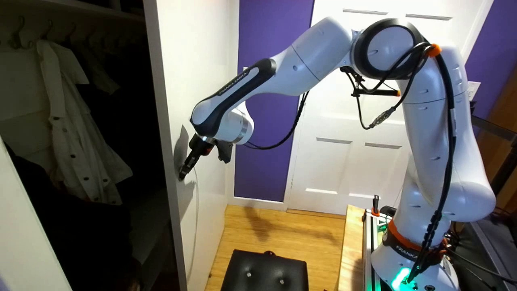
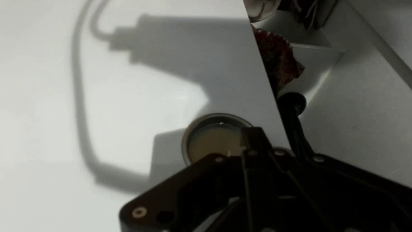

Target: Close the closet door

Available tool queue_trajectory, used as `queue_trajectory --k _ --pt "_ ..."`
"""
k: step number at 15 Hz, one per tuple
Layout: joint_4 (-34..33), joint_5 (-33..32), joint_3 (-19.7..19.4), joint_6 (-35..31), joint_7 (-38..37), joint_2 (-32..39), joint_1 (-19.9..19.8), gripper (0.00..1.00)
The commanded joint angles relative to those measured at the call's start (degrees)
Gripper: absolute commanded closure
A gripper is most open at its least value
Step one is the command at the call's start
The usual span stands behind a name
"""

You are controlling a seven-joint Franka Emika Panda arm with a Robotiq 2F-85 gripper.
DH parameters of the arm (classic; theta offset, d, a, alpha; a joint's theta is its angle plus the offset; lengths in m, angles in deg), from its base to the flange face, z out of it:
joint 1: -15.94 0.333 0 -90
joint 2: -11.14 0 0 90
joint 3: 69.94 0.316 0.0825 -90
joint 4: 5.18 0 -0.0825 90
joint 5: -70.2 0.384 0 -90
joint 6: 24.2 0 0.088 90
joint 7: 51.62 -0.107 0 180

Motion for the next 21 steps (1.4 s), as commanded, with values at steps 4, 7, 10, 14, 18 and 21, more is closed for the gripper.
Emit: queue_trajectory --k 4,7,10,14,18,21 --pt "-1.4 -11.4 7.1 8.7 -20.3 -1.1 0.5 1.00" --pt "-2.3 -11.8 9.9 10.7 -27.6 -0.8 0.5 1.00" --pt "-2.9 -11.5 11.7 12.4 -33.8 -0.6 0.9 1.00" --pt "-2.3 -11.7 12.2 12.6 -44.0 -1.5 3.1 1.00" --pt "0.5 -15.1 9.1 10.1 -57.3 -3.7 6.3 1.00" --pt "4.8 -16.5 7.5 7.2 -63.7 -6.9 7.1 1.00"
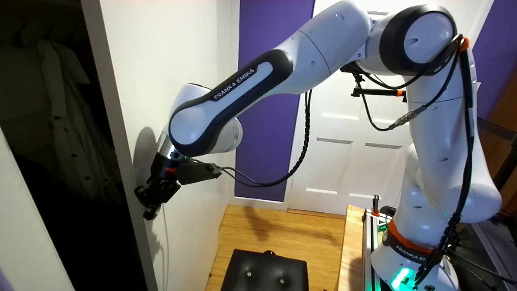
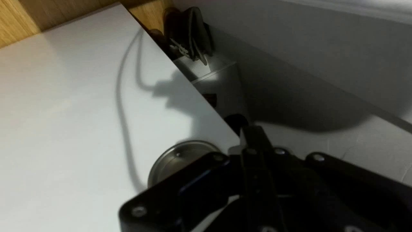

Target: Close the closet door

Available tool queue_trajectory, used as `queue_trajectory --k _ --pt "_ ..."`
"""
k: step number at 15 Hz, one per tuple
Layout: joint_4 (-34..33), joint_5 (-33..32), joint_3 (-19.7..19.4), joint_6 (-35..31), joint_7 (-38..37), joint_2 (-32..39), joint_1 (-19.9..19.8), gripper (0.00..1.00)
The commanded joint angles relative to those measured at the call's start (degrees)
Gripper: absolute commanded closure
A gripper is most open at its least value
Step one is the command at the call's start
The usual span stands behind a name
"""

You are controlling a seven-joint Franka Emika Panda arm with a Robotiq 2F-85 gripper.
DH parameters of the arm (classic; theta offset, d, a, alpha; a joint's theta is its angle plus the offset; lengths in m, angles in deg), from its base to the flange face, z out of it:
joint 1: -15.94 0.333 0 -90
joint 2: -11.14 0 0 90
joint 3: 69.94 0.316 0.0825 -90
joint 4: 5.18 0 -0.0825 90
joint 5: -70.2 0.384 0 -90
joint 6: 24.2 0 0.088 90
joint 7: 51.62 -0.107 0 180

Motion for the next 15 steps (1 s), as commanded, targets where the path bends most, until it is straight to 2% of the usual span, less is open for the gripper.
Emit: queue_trajectory --k 1,5,6,10,13,15 --pt "7.2 -1.7 -1.7 -3.1 -5.7 -5.6 0.9 1.00" --pt "15.6 0.8 -0.4 -4.3 -1.9 -12.3 -0.8 1.00" --pt "9.4 -0.6 -1.1 -2.9 -3.2 -7.4 -0.2 0.99" --pt "13.6 -0.4 -1.1 -3.2 -3.0 -11.1 -0.1 0.99" --pt "13.5 -0.3 -1.0 -3.9 -2.7 -10.6 -0.1 1.00" --pt "13.8 0.1 -0.6 -7.0 -2.1 -9.3 0.3 1.00"
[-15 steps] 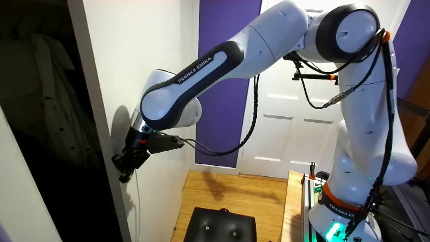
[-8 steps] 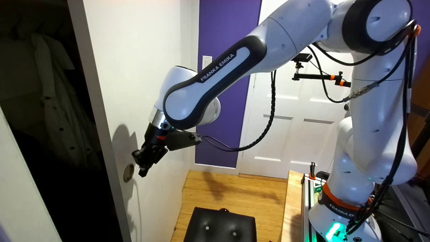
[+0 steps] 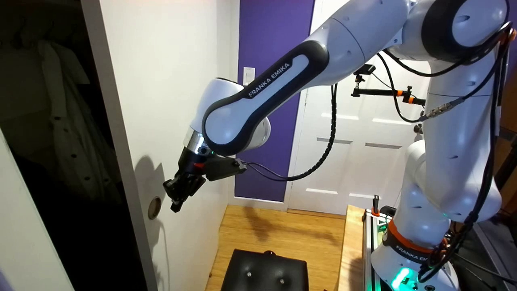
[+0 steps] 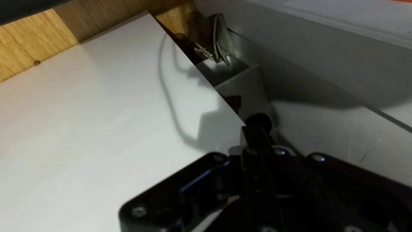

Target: Close the closet door

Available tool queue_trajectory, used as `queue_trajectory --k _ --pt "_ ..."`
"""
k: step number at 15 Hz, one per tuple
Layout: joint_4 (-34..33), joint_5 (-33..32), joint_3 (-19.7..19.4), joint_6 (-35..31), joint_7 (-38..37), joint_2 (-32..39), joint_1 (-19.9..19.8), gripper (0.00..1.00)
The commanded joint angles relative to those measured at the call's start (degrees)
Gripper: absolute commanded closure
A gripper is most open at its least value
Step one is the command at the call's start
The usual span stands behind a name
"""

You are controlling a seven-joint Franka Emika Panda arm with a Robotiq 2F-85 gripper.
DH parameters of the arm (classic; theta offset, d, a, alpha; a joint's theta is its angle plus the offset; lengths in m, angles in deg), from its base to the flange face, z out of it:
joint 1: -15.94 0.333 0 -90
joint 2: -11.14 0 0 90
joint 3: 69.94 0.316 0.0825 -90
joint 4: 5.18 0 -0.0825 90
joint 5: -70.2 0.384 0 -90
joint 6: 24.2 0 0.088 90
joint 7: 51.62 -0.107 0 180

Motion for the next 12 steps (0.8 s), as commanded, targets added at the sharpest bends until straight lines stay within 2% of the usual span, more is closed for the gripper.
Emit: queue_trajectory --k 1,7,12 --pt "0.5 -0.4 0.4 -5.3 0.3 2.6 0.8 1.00" --pt "1.6 -4.5 0.3 -17.4 0.4 7.9 1.7 1.00" --pt "2.0 -11.6 -2.5 -24.3 -0.8 9.7 3.4 1.00"
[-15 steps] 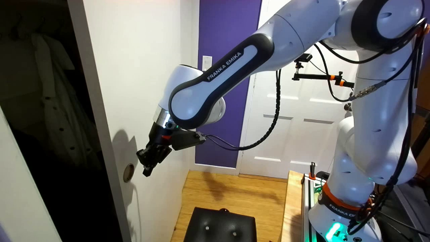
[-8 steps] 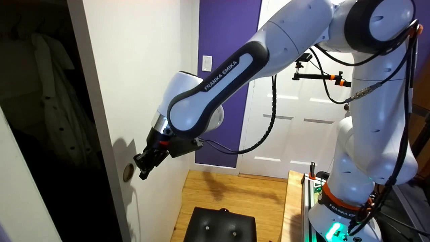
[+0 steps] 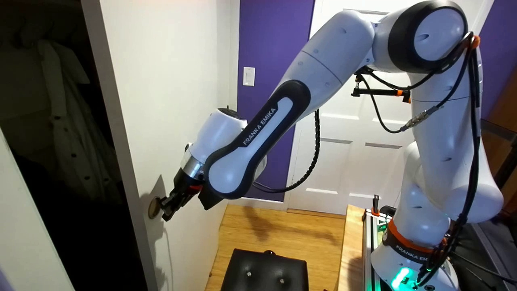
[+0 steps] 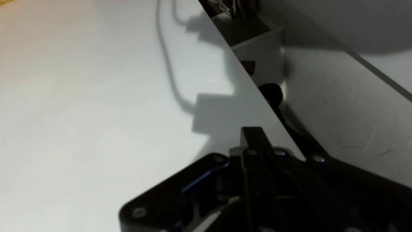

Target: Close the closet door

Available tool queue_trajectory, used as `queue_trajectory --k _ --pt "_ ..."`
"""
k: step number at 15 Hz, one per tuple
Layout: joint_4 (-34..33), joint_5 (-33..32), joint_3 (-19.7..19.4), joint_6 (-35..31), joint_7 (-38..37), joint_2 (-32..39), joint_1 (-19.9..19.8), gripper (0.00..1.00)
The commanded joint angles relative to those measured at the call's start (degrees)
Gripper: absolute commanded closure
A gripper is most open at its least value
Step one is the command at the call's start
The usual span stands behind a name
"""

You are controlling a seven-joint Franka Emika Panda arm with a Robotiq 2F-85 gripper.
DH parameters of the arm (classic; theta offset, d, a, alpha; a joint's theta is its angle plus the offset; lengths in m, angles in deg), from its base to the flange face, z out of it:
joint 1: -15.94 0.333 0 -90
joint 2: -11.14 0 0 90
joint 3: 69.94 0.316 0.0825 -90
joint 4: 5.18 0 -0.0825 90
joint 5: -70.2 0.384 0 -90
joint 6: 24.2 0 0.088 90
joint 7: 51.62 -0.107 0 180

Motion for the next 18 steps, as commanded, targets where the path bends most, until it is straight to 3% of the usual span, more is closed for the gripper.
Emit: queue_trajectory --k 1,5,10,12,18 --pt "0.9 -4.6 -2.1 -4.7 -0.9 0.8 1.5 1.00" --pt "-0.2 -6.0 -0.8 -7.8 -0.3 1.9 1.0 1.00" --pt "-0.8 -6.9 -3.6 -9.1 0.4 2.6 3.9 1.00" --pt "-1.2 -8.5 -3.1 -9.1 0.3 2.9 3.6 1.00" --pt "-2.9 -9.8 -9.5 -7.6 2.2 3.0 10.9 1.00"
